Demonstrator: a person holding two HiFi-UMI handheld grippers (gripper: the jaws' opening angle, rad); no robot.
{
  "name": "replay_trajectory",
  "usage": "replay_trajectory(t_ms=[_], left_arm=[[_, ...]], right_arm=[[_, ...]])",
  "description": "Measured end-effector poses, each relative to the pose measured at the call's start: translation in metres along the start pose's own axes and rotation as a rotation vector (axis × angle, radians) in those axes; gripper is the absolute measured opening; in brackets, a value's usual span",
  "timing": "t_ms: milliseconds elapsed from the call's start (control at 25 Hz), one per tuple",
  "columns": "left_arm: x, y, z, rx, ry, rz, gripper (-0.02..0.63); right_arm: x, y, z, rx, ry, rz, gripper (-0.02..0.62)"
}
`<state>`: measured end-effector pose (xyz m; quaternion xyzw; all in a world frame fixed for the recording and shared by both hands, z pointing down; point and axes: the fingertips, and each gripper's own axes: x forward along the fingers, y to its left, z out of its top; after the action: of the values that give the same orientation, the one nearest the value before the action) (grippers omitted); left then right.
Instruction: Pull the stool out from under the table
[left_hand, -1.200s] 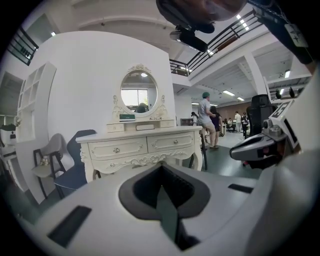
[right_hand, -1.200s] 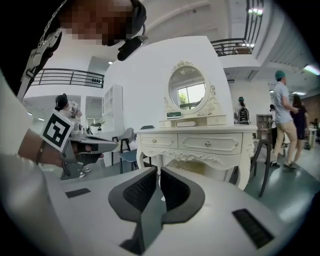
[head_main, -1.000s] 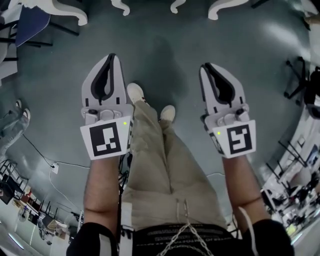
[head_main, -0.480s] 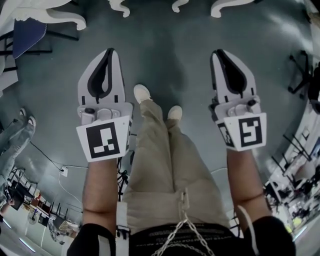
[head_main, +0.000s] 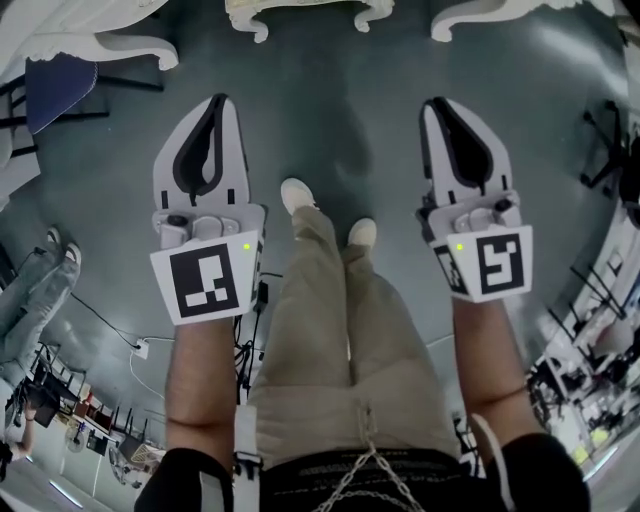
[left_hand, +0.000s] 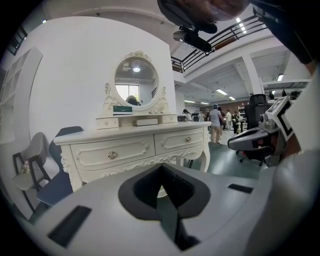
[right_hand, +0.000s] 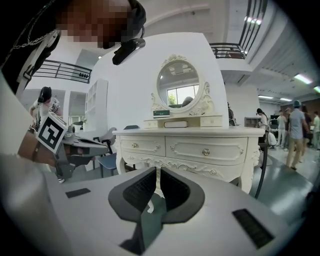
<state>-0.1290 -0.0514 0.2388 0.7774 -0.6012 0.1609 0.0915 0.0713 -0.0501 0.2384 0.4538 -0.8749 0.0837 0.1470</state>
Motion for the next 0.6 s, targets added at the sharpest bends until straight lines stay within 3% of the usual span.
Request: replay_trajectory(t_ms=[600], left_arm=[[0.034, 0.048, 0.021, -0.005, -0.019, -0.029, 0.003]], right_arm=[[0.049, 0.0, 0.03, -0.006, -0.001, -0.053, 0.005]])
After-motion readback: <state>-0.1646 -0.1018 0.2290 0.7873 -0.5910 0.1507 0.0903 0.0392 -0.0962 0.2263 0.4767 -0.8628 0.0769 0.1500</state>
